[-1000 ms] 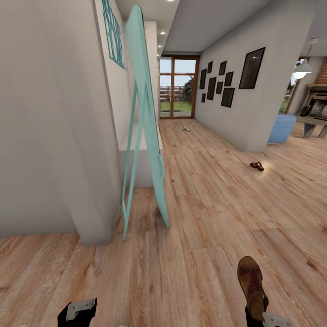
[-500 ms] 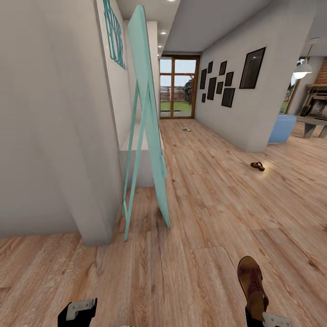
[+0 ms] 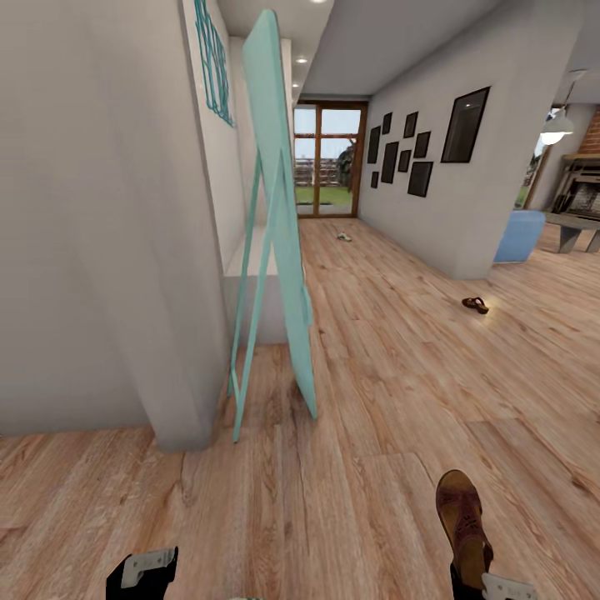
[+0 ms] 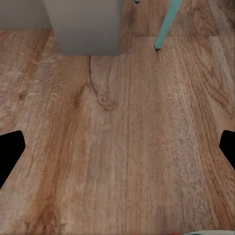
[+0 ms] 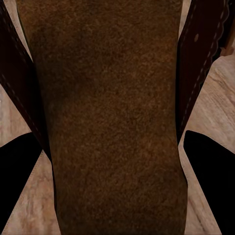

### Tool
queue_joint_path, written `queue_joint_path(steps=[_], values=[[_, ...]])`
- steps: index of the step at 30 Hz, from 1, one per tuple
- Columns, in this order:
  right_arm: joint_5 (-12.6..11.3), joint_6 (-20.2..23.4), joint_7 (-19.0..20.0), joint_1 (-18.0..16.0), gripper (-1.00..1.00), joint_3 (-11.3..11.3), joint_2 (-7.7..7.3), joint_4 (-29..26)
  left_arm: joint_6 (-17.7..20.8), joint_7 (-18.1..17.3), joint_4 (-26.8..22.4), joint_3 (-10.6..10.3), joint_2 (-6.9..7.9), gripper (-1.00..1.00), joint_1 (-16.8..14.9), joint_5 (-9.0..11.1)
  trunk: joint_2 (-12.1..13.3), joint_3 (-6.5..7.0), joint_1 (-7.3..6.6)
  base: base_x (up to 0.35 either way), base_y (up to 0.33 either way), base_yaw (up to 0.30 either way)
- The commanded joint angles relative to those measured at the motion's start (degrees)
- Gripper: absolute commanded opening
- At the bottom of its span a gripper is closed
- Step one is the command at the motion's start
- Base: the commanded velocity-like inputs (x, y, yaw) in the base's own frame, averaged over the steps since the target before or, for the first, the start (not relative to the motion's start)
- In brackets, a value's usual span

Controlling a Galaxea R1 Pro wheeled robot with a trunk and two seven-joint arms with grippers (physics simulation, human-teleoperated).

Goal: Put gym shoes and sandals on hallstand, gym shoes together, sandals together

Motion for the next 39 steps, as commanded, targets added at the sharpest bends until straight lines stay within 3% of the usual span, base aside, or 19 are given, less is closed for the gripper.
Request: queue_joint_path(steps=[1,18,19,21,22,24,25,26,29,30,34,35,39], values=[[0.0,-0.2,0.1,0.0,-1.00,-0.1,0.01,0.0,-0.2,0.0,0.0,-0.2,0.02,1.00,0.0,0.5,0.0,-0.05,-0.01,0.000,0.041,0.000],[-0.1,-0.2,0.1,0.0,-1.00,-0.2,0.01,0.0,-0.2,0.0,0.0,-0.3,0.02,1.00,0.0,0.3,0.0,-0.05,-0.01,0.000,0.004,0.000],[-0.2,2.9,0.4,0.0,-1.00,-0.2,-2.55,-16.9,0.9,-0.4,0.0,-0.8,1.14,1.00,-1.1,-1.3,0.0,-0.05,-0.01,0.000,0.000,0.000],[-0.3,7.6,0.4,-0.2,-1.00,-0.2,-2.80,-23.8,1.6,-1.2,0.0,-0.9,2.02,1.00,-2.2,-3.3,0.0,-0.05,-0.01,0.000,0.000,0.000],[-0.4,27.1,0.5,-1.2,-1.00,-0.2,-2.99,-39.4,7.5,-7.2,0.0,-1.0,3.76,1.00,-6.3,-12.4,0.0,-0.05,-0.01,0.000,0.000,0.000],[-0.4,36.3,0.7,-2.0,-1.00,-0.2,-3.02,-46.9,12.8,-12.7,0.0,-1.0,4.24,1.00,-8.5,-18.4,0.0,-0.05,-0.01,0.000,0.000,0.000],[-0.4,37.9,0.9,-2.1,-1.00,-0.2,-3.01,-48.4,14.1,-14.1,0.0,-1.0,4.35,1.00,-9.0,-19.9,0.0,-0.05,-0.01,0.000,0.000,0.000],[-0.4,40.2,1.6,-2.2,-1.00,-0.2,-3.02,-51.0,16.4,-16.4,0.0,-1.0,4.53,1.00,-10.0,-22.8,0.0,-0.05,-0.01,0.000,0.000,0.000],[-0.4,42.3,4.0,-2.4,-1.00,-0.2,-3.01,-53.6,18.9,-19.0,-0.1,-1.0,4.71,1.00,-10.9,-26.8,0.0,-0.05,-0.01,0.000,0.000,0.000],[-0.3,43.1,6.3,-2.4,-1.00,-0.2,-3.00,-54.5,20.0,-20.1,-0.1,-1.0,4.65,1.00,-11.3,-29.3,0.0,-0.05,-0.01,0.000,0.000,0.000],[-0.1,44.0,11.0,-2.5,-1.00,-0.3,-3.04,-55.5,21.1,-21.2,-0.2,-1.1,4.51,1.00,-11.7,-34.2,0.0,-0.05,-0.01,0.000,0.000,0.000],[-0.1,44.2,12.4,-2.5,-1.00,-0.6,-3.05,-55.7,21.5,-21.5,-0.2,-1.0,4.46,1.00,-11.8,-36.2,0.0,-0.05,-0.01,0.000,0.000,0.000],[-0.2,44.5,14.3,-2.6,-1.00,-2.8,-3.17,-56.1,21.8,-21.8,-0.2,-1.0,4.38,1.00,-11.9,-39.0,0.0,-0.05,-0.01,0.000,0.000,0.000]])
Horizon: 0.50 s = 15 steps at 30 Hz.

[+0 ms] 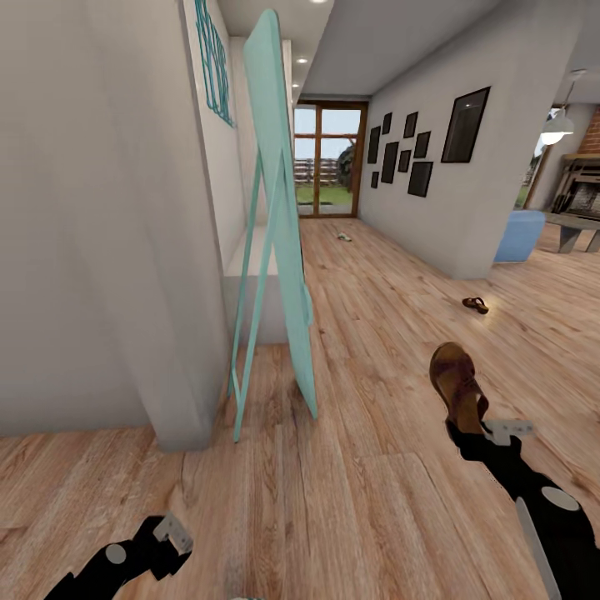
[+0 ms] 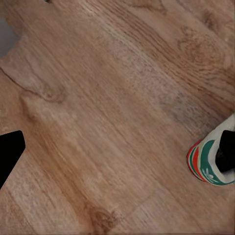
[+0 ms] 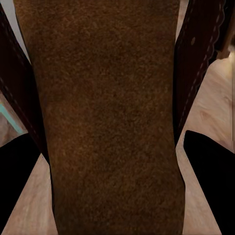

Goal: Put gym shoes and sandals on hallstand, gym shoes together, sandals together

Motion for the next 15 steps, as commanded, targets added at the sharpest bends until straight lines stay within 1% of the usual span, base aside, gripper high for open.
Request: queue_joint_path(steps=[1,3,5,9,13,14,15], values=[[-0.1,0.4,0.6,0.0,-1.00,-0.6,0.00,-0.1,-0.3,-0.2,0.0,0.1,-0.03,1.00,0.0,-1.0,0.0,-0.05,-0.01,0.000,0.000,0.000],[-0.1,0.5,0.9,-0.1,-1.00,-1.6,0.01,0.0,-0.3,-0.2,0.1,0.1,-0.10,1.00,0.1,-1.7,0.0,-0.05,-0.01,0.000,0.000,0.000],[-0.1,0.5,1.0,-0.1,-1.00,-2.0,0.02,0.1,-0.3,-0.3,0.1,0.0,-0.11,1.00,0.2,-1.9,0.0,-0.05,-0.01,0.000,0.000,0.000],[-0.1,0.7,1.2,-0.1,-1.00,-2.5,0.12,0.0,-0.3,-0.9,0.2,0.0,-0.17,1.00,0.3,-2.2,-1.6,-0.77,0.87,0.000,0.000,0.000],[-0.1,0.8,1.2,-0.1,-1.00,-2.6,0.24,-0.1,-0.4,-4.3,0.1,0.0,-0.24,1.00,0.2,-2.7,-3.2,-1.49,1.75,0.000,0.000,0.000],[-0.1,0.8,1.2,-0.1,-1.00,-2.7,0.26,-0.1,-0.4,-6.3,-0.2,-0.1,-0.29,1.00,0.0,-3.1,-3.6,-1.68,1.97,0.000,0.000,0.000],[-0.1,0.8,1.2,-0.1,-1.00,-2.7,0.27,-0.1,-0.4,-7.3,-0.3,-0.1,-0.31,1.00,0.0,-3.4,-4.0,-1.88,2.19,0.000,0.000,0.000]])
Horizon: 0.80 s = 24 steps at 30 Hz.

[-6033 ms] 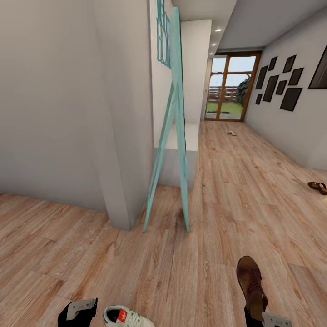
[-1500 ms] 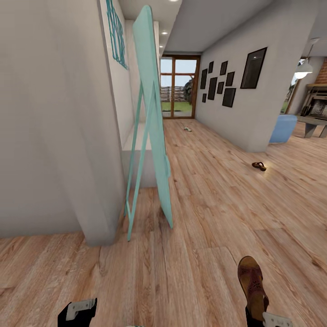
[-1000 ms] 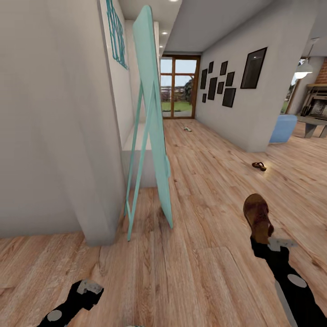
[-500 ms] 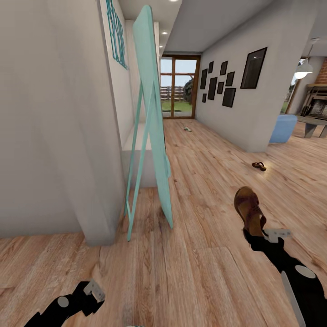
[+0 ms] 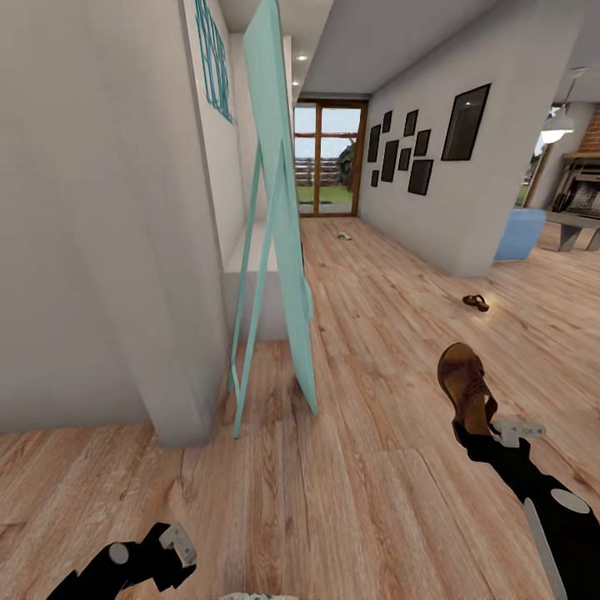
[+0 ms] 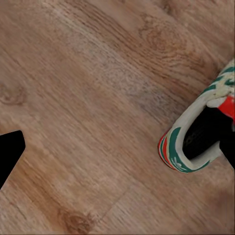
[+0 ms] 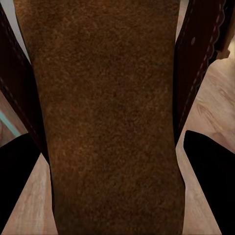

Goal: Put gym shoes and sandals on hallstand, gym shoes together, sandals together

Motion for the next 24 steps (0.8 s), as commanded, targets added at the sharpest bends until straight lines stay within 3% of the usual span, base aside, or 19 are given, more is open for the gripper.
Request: queue_joint_path(steps=[1,5,7,15,24], values=[[-0.1,0.4,0.4,0.0,-1.00,-0.2,-0.02,0.0,-0.4,-2.2,-0.2,-0.1,0.02,1.00,-0.1,-1.1,-0.4,-0.27,0.21,0.000,0.000,0.000],[0.1,0.3,0.5,0.0,-1.00,-0.2,-0.19,0.1,-0.6,-7.4,-0.6,-0.7,0.64,1.00,-0.4,-3.8,-2.0,-1.24,1.09,0.000,0.000,0.000],[0.3,0.3,0.4,0.0,-1.00,-0.2,-0.21,0.2,-1.0,-8.0,-0.6,-0.7,0.78,1.00,-0.4,-4.7,-2.8,-1.77,1.53,0.000,0.000,0.000],[0.5,0.3,0.4,0.0,-1.00,-0.3,-0.30,0.3,-1.2,-8.5,-2.5,-0.8,0.59,1.00,-0.8,-5.2,-6.1,-3.93,3.29,0.000,0.000,0.000],[0.5,0.3,0.4,0.0,-1.00,-0.3,-0.31,0.3,-1.1,-10.8,-3.5,-4.1,-0.31,1.00,-1.8,-7.7,-9.7,-6.37,5.27,0.000,0.000,0.000]])
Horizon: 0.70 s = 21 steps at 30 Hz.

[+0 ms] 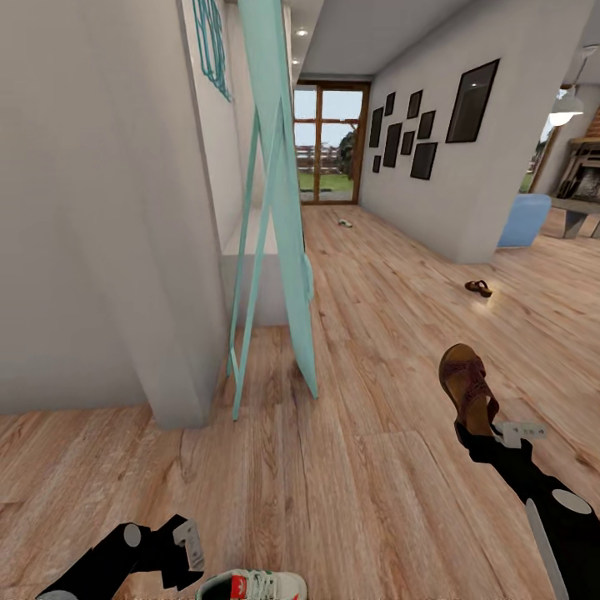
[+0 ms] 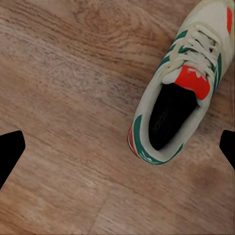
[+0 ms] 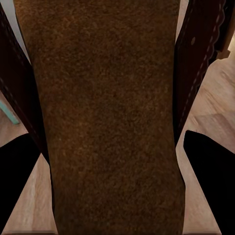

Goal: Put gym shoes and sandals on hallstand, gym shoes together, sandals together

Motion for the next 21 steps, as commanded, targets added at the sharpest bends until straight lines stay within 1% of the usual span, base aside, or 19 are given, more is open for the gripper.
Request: queue_joint_path(steps=[1,2,5,11,14,17,18,21], values=[[0.0,0.3,0.4,0.0,-1.00,-0.1,0.02,-0.1,-0.5,-0.5,-0.1,-0.2,0.02,1.00,-0.2,-0.7,-0.4,-0.33,0.21,0.000,0.000,0.000],[0.0,0.3,0.4,0.0,-1.00,-0.1,0.02,-0.1,-0.5,-1.5,-0.2,-0.3,0.01,1.00,-0.5,-0.8,-0.8,-0.60,0.43,0.000,0.000,0.000],[0.0,0.3,0.4,0.0,-1.00,-0.1,0.02,-0.1,-0.4,-2.9,-0.3,-0.5,-0.01,1.00,-1.1,-0.9,-2.0,-1.42,1.09,0.000,0.000,0.000],[-0.1,0.3,0.4,-0.1,-1.00,-0.1,0.02,-0.1,-0.3,-3.7,-0.6,-0.6,-0.01,1.00,-1.6,-1.1,-4.5,-3.04,2.41,0.000,0.000,0.000],[0.0,0.3,0.4,-0.1,-1.00,-0.1,0.02,-0.1,-0.2,-3.8,-0.6,-0.6,-0.10,1.00,-1.9,-1.1,-4.5,-3.98,2.49,0.000,0.000,0.000],[0.0,0.3,0.4,0.0,-1.00,-0.1,0.02,-0.1,-0.1,-3.8,-0.6,-0.7,-0.58,1.00,-2.0,-1.5,-4.5,-4.92,2.56,0.000,0.000,0.000],[0.0,0.3,0.4,-0.1,-1.00,-0.1,0.02,-0.1,-0.1,-3.8,-0.6,-0.8,-0.95,1.00,-2.0,-2.0,-4.5,-5.23,2.59,0.000,0.000,0.000],[0.0,0.3,0.4,-0.1,-1.00,-0.1,0.02,-0.1,-0.1,-3.8,-0.6,-0.8,-1.43,1.00,-2.1,-3.2,-4.6,-6.17,2.67,0.000,0.000,0.000]])
